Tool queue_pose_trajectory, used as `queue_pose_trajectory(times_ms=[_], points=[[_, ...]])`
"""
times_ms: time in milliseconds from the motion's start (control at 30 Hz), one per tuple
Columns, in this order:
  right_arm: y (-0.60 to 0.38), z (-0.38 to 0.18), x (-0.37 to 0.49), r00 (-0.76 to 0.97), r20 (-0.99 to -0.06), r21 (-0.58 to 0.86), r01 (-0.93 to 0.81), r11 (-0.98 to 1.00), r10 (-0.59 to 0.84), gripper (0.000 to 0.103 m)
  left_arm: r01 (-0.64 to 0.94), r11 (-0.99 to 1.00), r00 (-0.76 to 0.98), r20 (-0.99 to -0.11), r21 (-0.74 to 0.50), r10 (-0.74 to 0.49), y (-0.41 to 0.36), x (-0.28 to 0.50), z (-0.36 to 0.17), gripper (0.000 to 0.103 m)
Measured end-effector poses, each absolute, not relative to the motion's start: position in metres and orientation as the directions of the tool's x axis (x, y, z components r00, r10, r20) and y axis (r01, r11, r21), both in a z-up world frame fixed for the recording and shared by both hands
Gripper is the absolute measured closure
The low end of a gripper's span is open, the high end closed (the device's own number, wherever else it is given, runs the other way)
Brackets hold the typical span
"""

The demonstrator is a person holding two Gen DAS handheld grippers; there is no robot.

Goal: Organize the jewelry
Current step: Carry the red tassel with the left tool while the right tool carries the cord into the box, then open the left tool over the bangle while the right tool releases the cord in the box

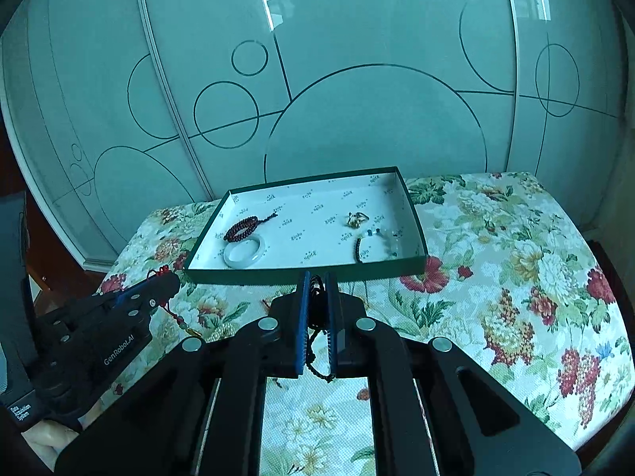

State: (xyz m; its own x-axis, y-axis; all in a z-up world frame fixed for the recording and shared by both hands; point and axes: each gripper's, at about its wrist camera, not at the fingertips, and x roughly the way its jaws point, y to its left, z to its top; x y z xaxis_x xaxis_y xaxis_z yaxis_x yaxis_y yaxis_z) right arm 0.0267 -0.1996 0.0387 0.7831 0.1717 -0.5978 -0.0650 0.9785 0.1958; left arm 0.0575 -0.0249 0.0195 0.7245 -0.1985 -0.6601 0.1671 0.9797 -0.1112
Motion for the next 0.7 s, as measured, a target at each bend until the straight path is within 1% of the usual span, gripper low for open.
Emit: queue_pose_trajectory(times_ms=[333, 600, 700], points=[[-0.199, 0.064, 0.07, 0.819, -0.552, 0.181, -0.07, 0.981, 0.16, 0.095, 0.158, 0.98, 0.746, -0.637, -0.118, -0.197, -0.017, 0.095, 0.036, 0.092], [-0.208, 0.068, 0.115, 0.827, -0.544, 0.187, -0.049, 0.981, 0.145, 0.095, 0.152, 0.984, 0.77, -0.613, -0.093, -0.177, -0.016, 0.143, 0.046, 0.091], [-0.21, 0.064, 0.133, 0.822, -0.552, 0.19, -0.039, 0.981, 0.14, 0.095, 0.151, 0.985, 0.768, -0.617, -0.087, -0.172, -0.019, 0.164, 0.043, 0.092]])
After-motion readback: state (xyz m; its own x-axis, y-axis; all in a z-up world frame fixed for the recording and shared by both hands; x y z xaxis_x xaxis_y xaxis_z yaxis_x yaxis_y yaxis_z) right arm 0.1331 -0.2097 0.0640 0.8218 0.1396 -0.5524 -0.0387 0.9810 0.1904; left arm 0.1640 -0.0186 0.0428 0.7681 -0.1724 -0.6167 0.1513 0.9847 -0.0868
